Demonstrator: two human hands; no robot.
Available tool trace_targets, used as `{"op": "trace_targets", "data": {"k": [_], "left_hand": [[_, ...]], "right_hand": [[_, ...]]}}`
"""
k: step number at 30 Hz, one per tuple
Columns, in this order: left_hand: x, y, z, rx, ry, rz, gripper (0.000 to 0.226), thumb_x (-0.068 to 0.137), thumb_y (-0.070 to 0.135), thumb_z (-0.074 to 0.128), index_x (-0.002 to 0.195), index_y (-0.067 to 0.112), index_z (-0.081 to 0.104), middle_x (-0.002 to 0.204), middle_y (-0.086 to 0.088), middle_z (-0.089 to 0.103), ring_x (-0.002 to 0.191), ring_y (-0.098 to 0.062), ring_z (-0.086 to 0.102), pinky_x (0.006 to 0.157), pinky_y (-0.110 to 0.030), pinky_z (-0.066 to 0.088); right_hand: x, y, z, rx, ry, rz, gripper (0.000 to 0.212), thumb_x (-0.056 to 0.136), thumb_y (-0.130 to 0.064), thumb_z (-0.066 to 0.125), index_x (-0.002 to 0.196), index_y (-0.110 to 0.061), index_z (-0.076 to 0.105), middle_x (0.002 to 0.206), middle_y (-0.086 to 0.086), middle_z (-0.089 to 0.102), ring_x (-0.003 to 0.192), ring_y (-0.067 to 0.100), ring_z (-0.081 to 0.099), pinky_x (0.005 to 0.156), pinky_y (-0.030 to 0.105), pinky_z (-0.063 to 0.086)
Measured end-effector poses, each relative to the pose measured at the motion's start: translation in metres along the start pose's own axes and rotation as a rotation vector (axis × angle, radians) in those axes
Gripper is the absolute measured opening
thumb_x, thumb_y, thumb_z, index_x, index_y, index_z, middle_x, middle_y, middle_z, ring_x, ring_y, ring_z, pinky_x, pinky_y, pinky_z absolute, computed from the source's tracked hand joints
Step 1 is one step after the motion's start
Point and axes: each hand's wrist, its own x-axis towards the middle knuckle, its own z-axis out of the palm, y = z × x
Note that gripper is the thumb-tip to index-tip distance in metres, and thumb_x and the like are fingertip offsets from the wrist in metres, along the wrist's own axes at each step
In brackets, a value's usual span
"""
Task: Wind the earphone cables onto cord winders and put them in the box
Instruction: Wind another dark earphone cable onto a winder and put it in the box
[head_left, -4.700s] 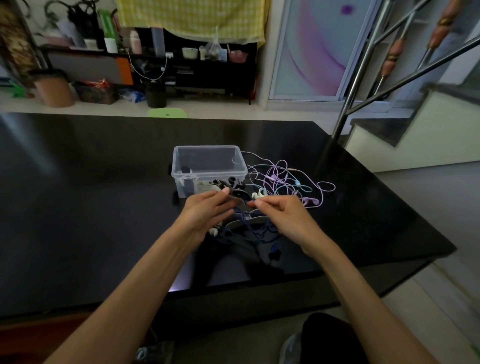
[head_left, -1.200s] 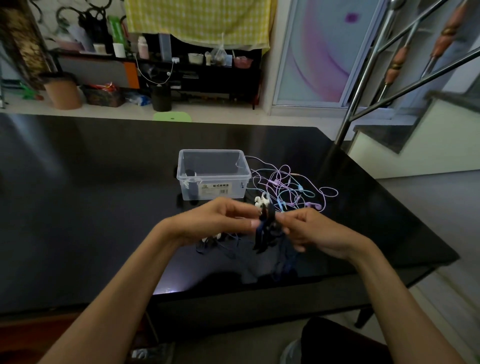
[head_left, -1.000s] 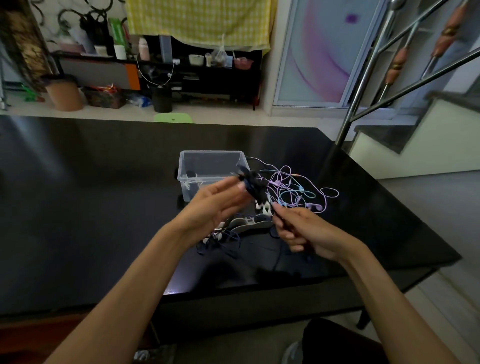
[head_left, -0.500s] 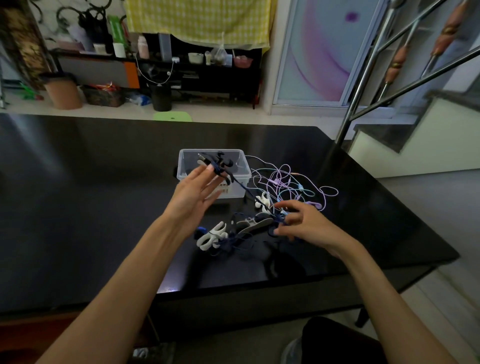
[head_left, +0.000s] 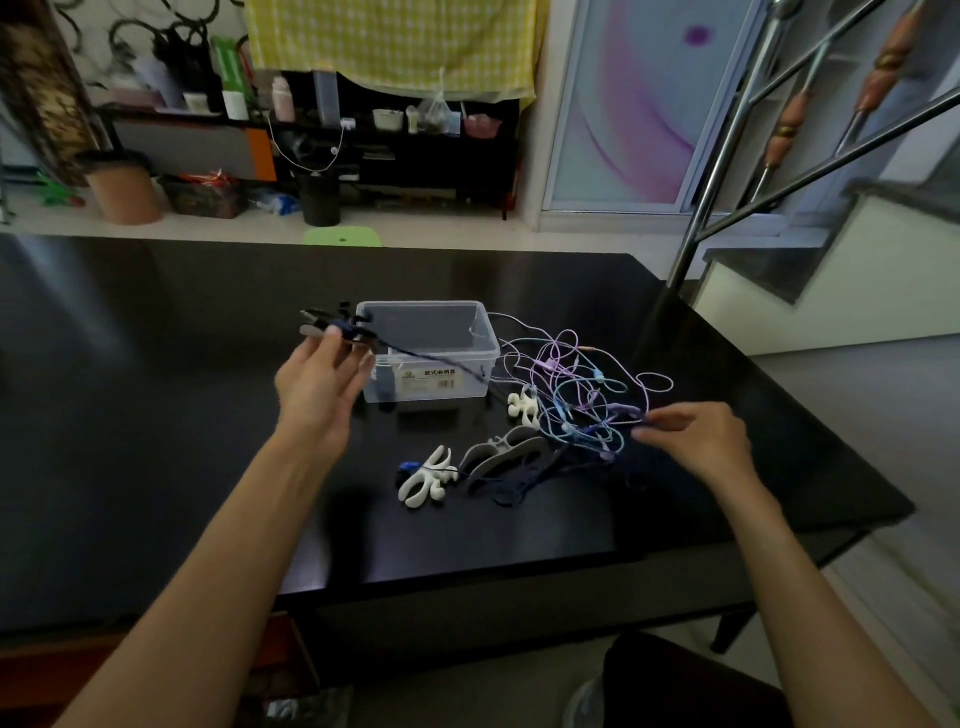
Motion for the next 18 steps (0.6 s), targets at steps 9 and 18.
{"op": "trace_targets", "data": {"k": [9, 18], "left_hand": [[-0.029, -0.032, 0.035, 0.373, -0.533, -0.265, 0.021, 0.098, 0.016, 0.046, 0.106, 0.014, 0.065, 0.105, -0.008, 0.066, 0.097, -0.02, 0.061, 0.09, -0.023, 0.05], [-0.036, -0.037, 0.037, 0.493, -0.451, -0.249, 0.016, 0.097, 0.017, 0.048, 0.094, 0.013, 0.063, 0.09, 0.001, 0.069, 0.081, -0.006, 0.065, 0.076, -0.014, 0.05]], "right_hand": [[-0.037, -0.065, 0.02, 0.453, -0.103, -0.358, 0.032, 0.097, -0.004, 0.043, 0.123, -0.016, 0.056, 0.117, -0.008, 0.057, 0.107, 0.005, 0.055, 0.09, 0.014, 0.044], [-0.063, -0.086, 0.05, 0.625, -0.635, -0.076, 0.023, 0.1, -0.017, 0.041, 0.117, -0.007, 0.054, 0.079, 0.002, 0.059, 0.062, 0.014, 0.059, 0.07, 0.026, 0.053]]}}
